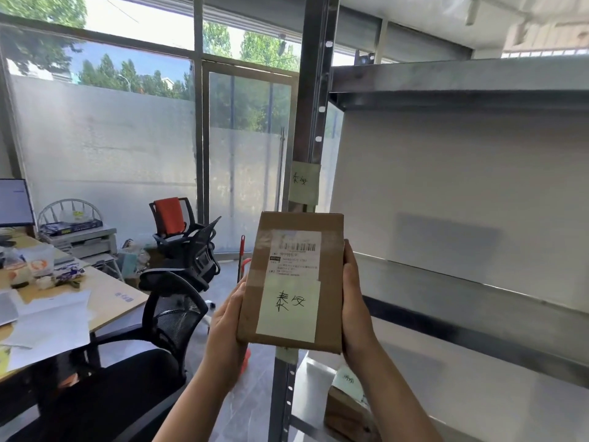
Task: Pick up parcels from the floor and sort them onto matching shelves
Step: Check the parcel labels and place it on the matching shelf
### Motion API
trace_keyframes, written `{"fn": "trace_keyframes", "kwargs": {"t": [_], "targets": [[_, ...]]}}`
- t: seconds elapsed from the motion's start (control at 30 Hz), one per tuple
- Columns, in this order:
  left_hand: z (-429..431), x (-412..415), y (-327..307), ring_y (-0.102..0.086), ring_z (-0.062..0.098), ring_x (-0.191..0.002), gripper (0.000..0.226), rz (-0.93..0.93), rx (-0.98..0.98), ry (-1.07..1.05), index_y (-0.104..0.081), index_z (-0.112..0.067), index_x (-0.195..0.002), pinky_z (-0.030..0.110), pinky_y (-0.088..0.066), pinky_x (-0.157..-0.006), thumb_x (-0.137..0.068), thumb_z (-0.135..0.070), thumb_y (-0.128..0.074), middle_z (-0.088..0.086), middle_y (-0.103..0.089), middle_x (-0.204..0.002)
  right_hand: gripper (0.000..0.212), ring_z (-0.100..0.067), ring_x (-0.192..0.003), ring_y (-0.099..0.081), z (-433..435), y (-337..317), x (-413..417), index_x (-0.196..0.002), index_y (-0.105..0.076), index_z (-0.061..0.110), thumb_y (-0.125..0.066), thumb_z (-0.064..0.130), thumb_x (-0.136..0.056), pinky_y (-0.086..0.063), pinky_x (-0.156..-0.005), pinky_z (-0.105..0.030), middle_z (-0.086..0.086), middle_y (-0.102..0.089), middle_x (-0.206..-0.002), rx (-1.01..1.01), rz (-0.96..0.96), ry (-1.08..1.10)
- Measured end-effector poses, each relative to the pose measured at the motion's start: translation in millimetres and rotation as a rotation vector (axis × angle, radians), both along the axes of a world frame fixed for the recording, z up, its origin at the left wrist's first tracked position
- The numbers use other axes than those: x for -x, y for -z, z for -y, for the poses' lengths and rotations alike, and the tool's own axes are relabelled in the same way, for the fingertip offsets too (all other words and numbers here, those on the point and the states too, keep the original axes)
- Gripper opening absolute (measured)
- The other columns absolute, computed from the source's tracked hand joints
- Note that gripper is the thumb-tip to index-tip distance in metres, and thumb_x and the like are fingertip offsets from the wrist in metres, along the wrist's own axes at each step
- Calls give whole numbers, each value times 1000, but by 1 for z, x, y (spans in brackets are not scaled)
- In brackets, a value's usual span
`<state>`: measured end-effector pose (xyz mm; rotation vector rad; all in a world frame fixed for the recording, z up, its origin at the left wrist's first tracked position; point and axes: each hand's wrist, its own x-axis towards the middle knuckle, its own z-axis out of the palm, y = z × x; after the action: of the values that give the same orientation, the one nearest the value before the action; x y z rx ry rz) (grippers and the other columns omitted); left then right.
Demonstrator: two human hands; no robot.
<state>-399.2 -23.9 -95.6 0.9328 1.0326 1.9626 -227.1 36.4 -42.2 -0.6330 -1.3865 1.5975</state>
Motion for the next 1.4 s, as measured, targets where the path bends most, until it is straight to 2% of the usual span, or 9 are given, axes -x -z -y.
{"fn": "trace_keyframes", "kwargs": {"t": [0.2,0.4,0.53,0.6,0.8,0.9,1.07,1.27,1.4], "targets": [[-1,16,-3,-68,32,-120,40,-16,-10,35,-69,-17,-133,50,-50,-102,-104,-33,-46,13,-74,-128,36,-3,-97,-75,0,4,16,-125,-49,54,-19,47,-107,-61,-73,-21,16,-76,-111,-60,-63,55],[-3,22,-1,-74,31,-90,47,-94,-14,110,-62,-9,-137,32,-61,-66,-104,-38,-47,23,-73,-123,43,-14,-106,-74,5,4,17,-135,-51,46,-22,53,-105,-61,-85,-31,0,-72,-128,-55,-75,140],[-4,20,-5,-70,34,-118,49,-108,-31,144,-58,-8,-143,36,-60,-88,-106,-37,-44,17,-73,-129,44,-17,-118,-69,11,0,14,-145,-41,49,-24,52,-105,-55,-100,-43,1,-66,-137,-93,-100,198],[-5,12,-11,-71,33,-118,44,-112,-40,167,-59,-8,-143,30,-62,-83,-110,-29,-38,13,-76,-124,45,-18,-122,-66,13,-3,6,-149,-36,49,-24,51,-106,-53,-104,-45,3,-64,-140,-124,-107,227],[-15,-31,-31,-78,14,-93,41,-103,-73,269,-62,-17,-140,24,-62,-68,-106,-27,-42,3,-81,-111,47,-12,-106,-74,14,-17,-37,-149,-42,41,-26,51,-106,-61,-80,-29,7,-75,-120,-154,-96,345],[-23,-49,-41,-76,22,-105,49,-84,-95,293,-66,-26,-136,28,-63,-75,-92,-42,-49,7,-78,-122,41,-10,-101,-75,11,-27,-56,-140,-51,40,-29,47,-106,-61,-72,-23,10,-78,-111,-169,-124,397],[-52,-71,-60,-79,16,-91,36,-135,-89,339,-67,-20,-132,24,-63,-69,-107,-27,-41,1,-82,-102,46,-10,-96,-76,-9,-38,-83,-144,-52,33,-31,48,-106,-62,-68,-21,7,-79,-110,-133,-124,464],[-88,-95,-74,-78,19,-102,36,-151,1,352,-69,-23,-129,27,-60,-78,-109,-30,-40,-1,-82,-107,41,-12,-99,-76,-47,-48,-103,-139,-55,42,-36,53,-105,-62,-79,-29,7,-78,-113,-64,-110,517],[-113,-106,-81,-79,18,-89,33,-154,96,352,-73,-25,-109,30,-59,-74,-109,-32,-40,-3,-83,-91,43,-20,-107,-74,-73,-50,-109,-134,-61,36,-38,55,-103,-58,-87,-36,3,-79,-109,15,-81,540]]}}
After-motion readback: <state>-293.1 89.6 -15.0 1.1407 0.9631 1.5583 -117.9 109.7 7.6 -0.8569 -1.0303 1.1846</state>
